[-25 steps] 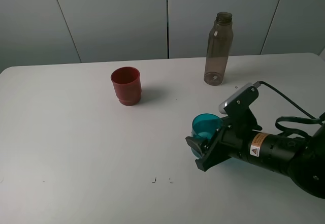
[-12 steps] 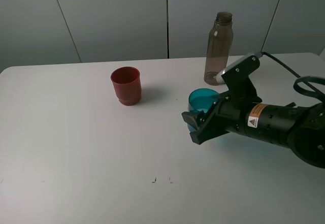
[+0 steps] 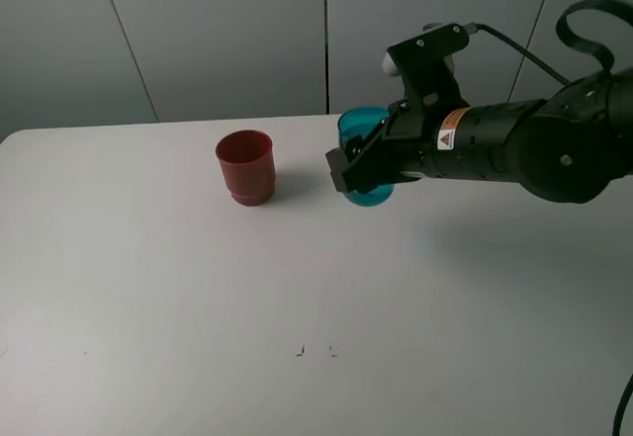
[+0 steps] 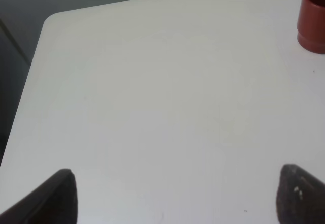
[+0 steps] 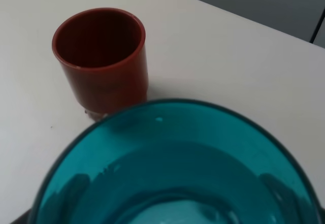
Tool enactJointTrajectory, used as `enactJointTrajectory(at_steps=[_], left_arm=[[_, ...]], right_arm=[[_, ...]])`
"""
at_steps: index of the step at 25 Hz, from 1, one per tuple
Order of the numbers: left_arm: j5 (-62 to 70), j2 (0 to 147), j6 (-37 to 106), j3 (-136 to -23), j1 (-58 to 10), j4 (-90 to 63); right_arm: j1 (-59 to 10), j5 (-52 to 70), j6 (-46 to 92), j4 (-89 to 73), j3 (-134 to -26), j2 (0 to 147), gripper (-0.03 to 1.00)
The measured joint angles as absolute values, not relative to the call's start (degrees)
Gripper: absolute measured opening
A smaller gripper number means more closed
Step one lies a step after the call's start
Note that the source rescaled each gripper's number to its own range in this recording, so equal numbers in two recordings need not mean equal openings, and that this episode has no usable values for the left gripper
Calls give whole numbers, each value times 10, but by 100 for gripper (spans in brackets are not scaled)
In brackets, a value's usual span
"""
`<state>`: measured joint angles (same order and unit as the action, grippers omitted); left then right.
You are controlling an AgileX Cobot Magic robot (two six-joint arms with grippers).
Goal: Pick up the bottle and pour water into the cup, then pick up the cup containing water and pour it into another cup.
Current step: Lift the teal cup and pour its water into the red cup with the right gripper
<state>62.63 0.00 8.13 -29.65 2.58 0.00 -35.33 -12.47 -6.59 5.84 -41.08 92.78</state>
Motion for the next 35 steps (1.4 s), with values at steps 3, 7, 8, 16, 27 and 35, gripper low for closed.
enactJointTrajectory(at_steps=[3,7,8,16,27,35], left_arm=[[626,0,81,-297,26,0],[626,0,81,-297,26,0],[626,0,81,-297,26,0],[626,0,81,-297,26,0],[626,0,81,-297,26,0],[626,0,81,-297,26,0]], right_arm=[[-353,-73,-66,62,-457,935,13],[-353,-49,-66,64,-511,962,13],[-353,-47,-66,64,-521,971,13],[-353,-16,-67,64,-620,1048,13],[-353,20,-66,78,-766,1154,13],[-353,21,-62,101,-841,1217,13]])
